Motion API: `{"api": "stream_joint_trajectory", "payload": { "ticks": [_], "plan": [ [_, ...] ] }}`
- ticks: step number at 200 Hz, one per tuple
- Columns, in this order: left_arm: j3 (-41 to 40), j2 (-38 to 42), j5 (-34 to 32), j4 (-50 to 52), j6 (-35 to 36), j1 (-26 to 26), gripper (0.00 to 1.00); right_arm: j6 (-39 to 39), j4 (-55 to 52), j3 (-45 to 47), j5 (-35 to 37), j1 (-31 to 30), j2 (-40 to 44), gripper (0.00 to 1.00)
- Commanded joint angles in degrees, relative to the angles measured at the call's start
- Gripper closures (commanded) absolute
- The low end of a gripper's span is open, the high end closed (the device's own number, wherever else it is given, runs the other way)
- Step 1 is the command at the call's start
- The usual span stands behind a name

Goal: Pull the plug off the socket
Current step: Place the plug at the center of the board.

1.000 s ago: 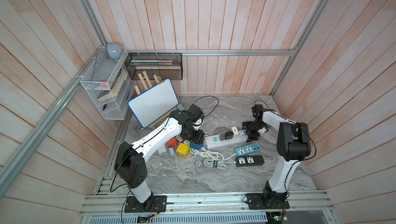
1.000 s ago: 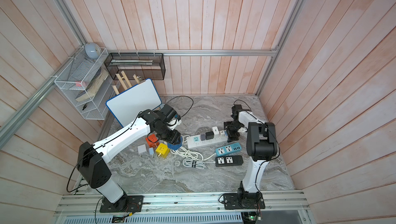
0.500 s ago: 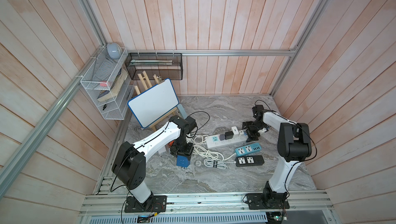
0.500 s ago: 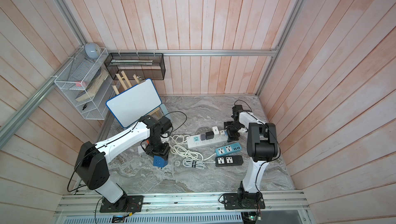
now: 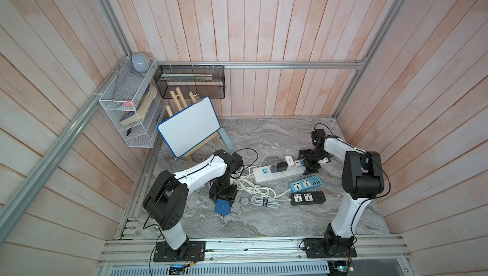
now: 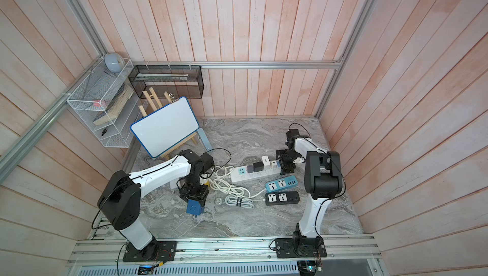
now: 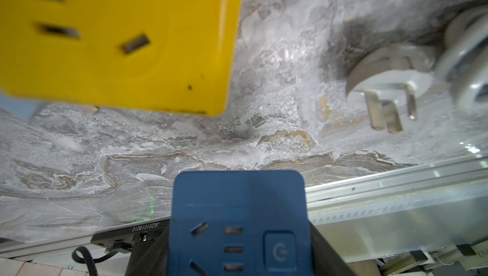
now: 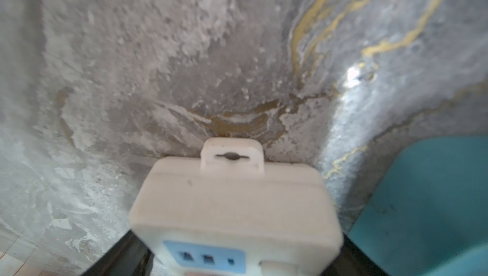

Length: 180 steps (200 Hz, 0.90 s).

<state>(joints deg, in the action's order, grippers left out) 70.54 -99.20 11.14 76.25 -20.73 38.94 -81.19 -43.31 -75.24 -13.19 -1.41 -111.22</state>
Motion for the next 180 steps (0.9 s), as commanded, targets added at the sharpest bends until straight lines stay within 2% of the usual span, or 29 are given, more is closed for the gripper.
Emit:
{"api": "stream_joint_trajectory", "payload": {
  "ticks": [1,28,39,52,72,92,129,149,180],
  "plan": [
    [-0.6,-1.6,-1.9,-2.1,0.0,0.2,1.0,-0.3,6.6,2.1,1.8,0.2,-3.8,1.0],
    [-0.4,-3.4,-2.6,-3.1,0.6,0.3,0.99,-0.4,6.6,2.1,1.8,0.1,-3.7,1.0],
    [-0.4,-3.9,-2.8,-3.7,0.7,0.4,0.86,-0.3,6.7,2.3,1.8,0.0,-3.7,1.0],
    [-0.6,-4.4,-2.9,-4.5,0.9,0.5,0.79,-0.4,6.7,2.5,1.9,0.0,-3.5,1.0],
    [-0.9,-5.2,-2.9,-5.2,1.3,0.7,0.62,-0.4,6.7,2.7,2.0,0.0,-3.2,1.0],
    [-1.0,-5.4,-3.4,-5.9,1.5,0.8,0.54,-0.4,6.7,2.9,2.0,0.0,-3.0,1.0],
    [-0.7,-5.5,-4.0,-6.7,1.5,0.8,0.35,-0.4,6.6,2.9,2.2,0.1,-2.8,1.0],
    [-0.3,-5.4,-4.6,-6.8,1.3,0.9,0.2,-0.4,6.6,2.9,2.2,0.1,-2.8,1.0],
    [-0.2,-5.1,-4.6,-7.3,1.0,1.0,0.19,-0.6,6.8,2.9,2.1,0.1,-2.8,1.0]
  ]
}}
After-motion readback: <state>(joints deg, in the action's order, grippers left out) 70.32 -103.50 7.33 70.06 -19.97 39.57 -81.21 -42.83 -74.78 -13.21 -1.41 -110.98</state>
